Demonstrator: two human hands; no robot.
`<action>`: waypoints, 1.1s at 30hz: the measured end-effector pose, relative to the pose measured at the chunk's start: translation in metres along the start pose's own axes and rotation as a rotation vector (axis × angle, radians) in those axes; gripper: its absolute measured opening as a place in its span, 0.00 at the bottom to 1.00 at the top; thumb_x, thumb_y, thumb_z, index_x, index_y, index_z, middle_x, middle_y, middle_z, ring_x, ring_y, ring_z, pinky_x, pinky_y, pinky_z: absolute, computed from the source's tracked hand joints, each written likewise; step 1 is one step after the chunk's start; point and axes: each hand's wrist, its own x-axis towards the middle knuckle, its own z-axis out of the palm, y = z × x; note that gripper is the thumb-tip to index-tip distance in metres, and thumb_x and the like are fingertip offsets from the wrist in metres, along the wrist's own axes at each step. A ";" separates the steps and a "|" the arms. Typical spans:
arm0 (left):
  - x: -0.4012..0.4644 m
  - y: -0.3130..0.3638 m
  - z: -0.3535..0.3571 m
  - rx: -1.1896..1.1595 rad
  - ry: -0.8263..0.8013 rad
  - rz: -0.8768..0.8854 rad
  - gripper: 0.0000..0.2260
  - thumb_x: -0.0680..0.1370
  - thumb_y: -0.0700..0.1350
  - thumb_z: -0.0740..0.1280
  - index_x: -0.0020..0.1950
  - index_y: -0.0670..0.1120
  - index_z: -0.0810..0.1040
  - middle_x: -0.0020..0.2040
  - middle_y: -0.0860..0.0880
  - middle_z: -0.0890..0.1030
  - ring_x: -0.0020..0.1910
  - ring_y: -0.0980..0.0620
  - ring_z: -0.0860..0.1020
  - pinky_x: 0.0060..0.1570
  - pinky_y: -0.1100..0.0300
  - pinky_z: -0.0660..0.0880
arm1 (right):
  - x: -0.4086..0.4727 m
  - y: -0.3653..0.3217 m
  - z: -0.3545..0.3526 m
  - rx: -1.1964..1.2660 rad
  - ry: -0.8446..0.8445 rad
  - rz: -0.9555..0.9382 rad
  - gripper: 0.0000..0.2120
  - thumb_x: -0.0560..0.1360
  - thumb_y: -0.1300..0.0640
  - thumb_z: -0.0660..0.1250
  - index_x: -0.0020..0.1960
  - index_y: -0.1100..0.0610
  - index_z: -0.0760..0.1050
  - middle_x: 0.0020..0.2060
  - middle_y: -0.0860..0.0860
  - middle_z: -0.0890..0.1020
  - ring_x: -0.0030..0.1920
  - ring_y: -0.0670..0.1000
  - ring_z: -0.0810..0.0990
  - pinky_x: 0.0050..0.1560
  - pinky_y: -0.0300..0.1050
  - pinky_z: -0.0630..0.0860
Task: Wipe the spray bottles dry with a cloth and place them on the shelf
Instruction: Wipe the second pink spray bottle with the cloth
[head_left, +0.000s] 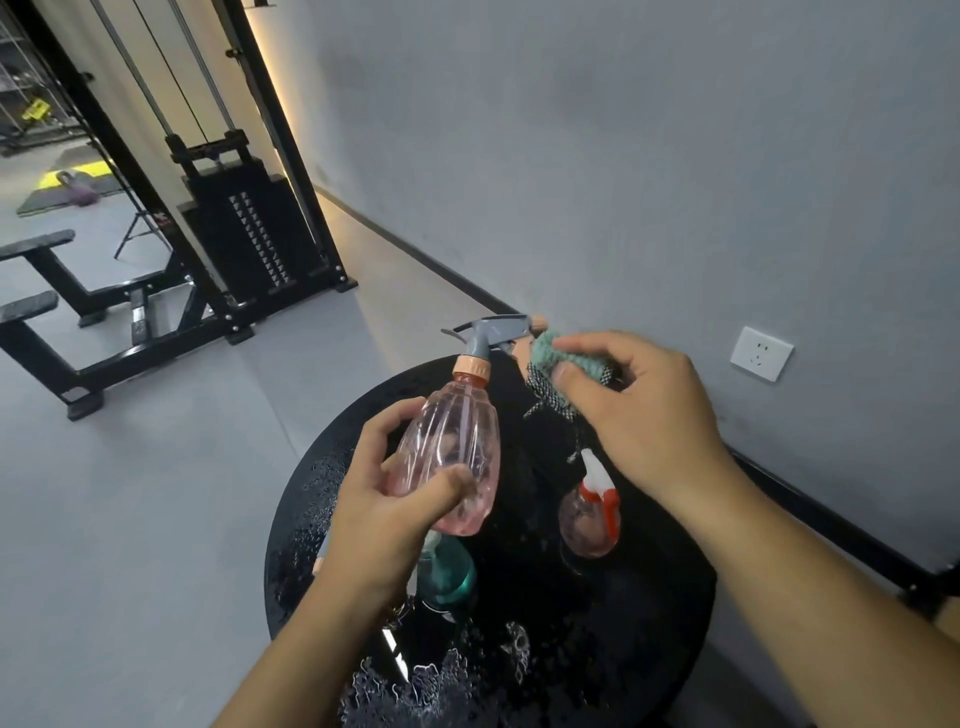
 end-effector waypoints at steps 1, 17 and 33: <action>-0.001 0.001 0.001 -0.007 -0.019 -0.001 0.30 0.67 0.40 0.79 0.68 0.52 0.77 0.51 0.57 0.88 0.45 0.55 0.88 0.40 0.61 0.83 | 0.001 0.000 0.000 0.055 -0.017 0.048 0.09 0.77 0.53 0.73 0.56 0.43 0.85 0.50 0.38 0.85 0.51 0.37 0.83 0.53 0.39 0.82; 0.004 -0.009 -0.004 0.032 -0.021 -0.010 0.33 0.63 0.44 0.81 0.66 0.59 0.78 0.55 0.47 0.88 0.50 0.44 0.88 0.41 0.57 0.84 | -0.006 0.002 -0.001 -0.123 -0.122 0.000 0.08 0.76 0.55 0.73 0.54 0.45 0.85 0.50 0.36 0.83 0.50 0.34 0.80 0.47 0.27 0.76; 0.003 -0.008 -0.003 0.039 -0.029 -0.016 0.34 0.65 0.39 0.84 0.67 0.56 0.77 0.55 0.43 0.88 0.48 0.45 0.89 0.39 0.58 0.84 | -0.013 0.000 0.006 -0.198 -0.049 -0.188 0.12 0.78 0.59 0.71 0.61 0.50 0.84 0.56 0.39 0.82 0.57 0.33 0.78 0.57 0.27 0.76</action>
